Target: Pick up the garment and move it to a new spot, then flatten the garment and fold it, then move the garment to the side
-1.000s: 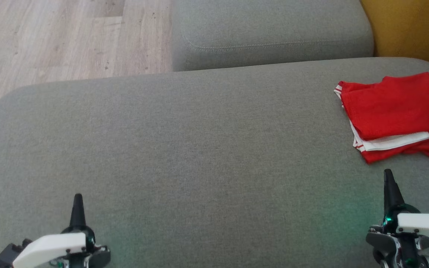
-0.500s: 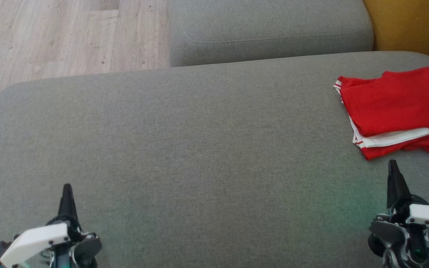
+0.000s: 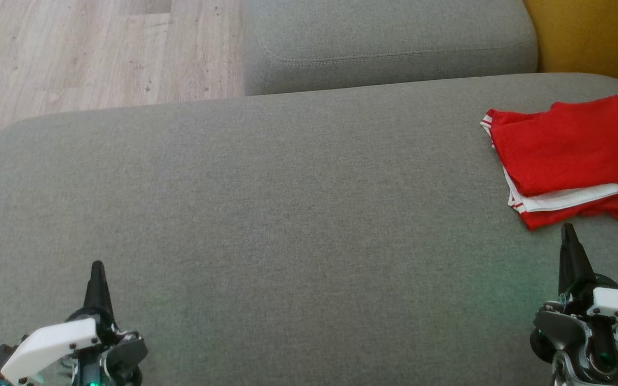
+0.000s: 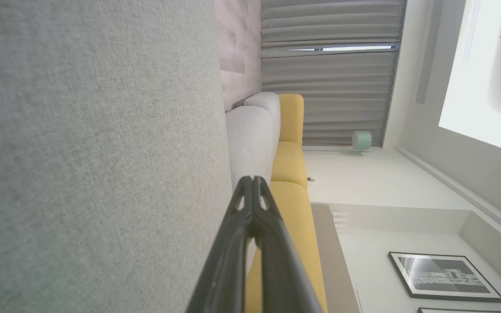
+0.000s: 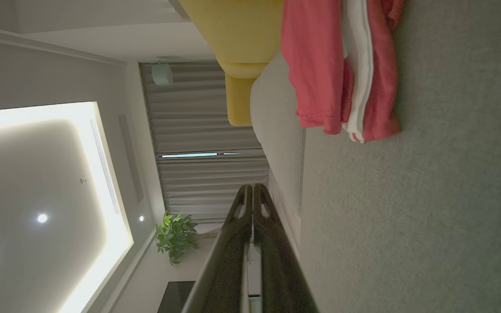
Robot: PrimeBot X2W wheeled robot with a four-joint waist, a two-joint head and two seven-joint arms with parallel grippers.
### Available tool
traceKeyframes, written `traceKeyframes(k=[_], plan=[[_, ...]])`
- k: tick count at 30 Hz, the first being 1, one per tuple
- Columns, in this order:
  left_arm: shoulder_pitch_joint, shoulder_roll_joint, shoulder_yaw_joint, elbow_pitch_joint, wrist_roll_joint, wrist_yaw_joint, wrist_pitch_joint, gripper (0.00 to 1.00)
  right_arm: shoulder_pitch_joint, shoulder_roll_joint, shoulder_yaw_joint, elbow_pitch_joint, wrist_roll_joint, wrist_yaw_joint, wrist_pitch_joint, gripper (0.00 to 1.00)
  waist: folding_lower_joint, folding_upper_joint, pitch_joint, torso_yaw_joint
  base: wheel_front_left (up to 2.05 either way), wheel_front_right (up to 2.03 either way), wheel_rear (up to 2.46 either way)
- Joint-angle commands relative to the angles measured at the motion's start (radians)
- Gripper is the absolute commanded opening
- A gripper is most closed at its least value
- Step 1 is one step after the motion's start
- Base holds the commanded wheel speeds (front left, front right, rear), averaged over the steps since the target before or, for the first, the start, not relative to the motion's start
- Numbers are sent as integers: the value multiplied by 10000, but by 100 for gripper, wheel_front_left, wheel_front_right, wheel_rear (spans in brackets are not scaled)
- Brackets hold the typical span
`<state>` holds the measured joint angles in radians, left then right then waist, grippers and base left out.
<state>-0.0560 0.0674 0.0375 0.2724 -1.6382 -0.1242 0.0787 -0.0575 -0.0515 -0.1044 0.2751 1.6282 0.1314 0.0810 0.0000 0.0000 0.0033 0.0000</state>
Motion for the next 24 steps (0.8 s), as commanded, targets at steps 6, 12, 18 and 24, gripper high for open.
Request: traceKeyframes(k=[6,12,18,24], plan=[[-492,67,433,-288,21,-65,80,0,-481,-172,160,-318,15,-7,118,0,0,0,-1,0,0,0,0],[-493,50,457,-286,41,-65,99,0,-483,-159,141,-317,-1,-7,133,0,0,0,-1,0,0,0,0],[-495,34,479,-285,60,-65,117,0,-484,-146,123,-315,-16,-7,148,0,0,0,-1,0,0,0,0],[-496,22,496,-284,74,-65,131,0,-485,-136,109,-315,-28,-7,159,0,0,0,-1,0,0,0,0]])
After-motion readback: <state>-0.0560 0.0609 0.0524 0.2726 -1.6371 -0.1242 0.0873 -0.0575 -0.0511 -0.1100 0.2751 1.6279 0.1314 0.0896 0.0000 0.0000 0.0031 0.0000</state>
